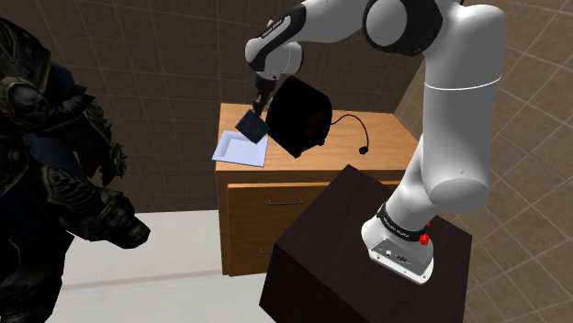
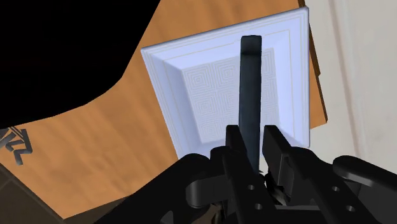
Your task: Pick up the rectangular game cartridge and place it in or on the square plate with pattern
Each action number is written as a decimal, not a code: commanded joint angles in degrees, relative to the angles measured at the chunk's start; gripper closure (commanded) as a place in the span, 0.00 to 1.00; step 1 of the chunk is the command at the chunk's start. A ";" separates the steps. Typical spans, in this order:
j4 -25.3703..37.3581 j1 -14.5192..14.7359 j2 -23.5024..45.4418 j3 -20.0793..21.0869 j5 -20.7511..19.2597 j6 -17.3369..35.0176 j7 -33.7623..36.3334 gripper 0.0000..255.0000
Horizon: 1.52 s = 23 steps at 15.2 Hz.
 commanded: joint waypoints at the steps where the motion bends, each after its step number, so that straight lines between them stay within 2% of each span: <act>1: 0.04 -0.33 1.11 0.54 0.85 0.98 -0.52 1.00; 16: 0.65 -3.62 9.56 5.14 7.14 8.16 -5.35 1.00; 23: 0.65 -3.62 9.57 5.13 7.15 8.16 -5.36 1.00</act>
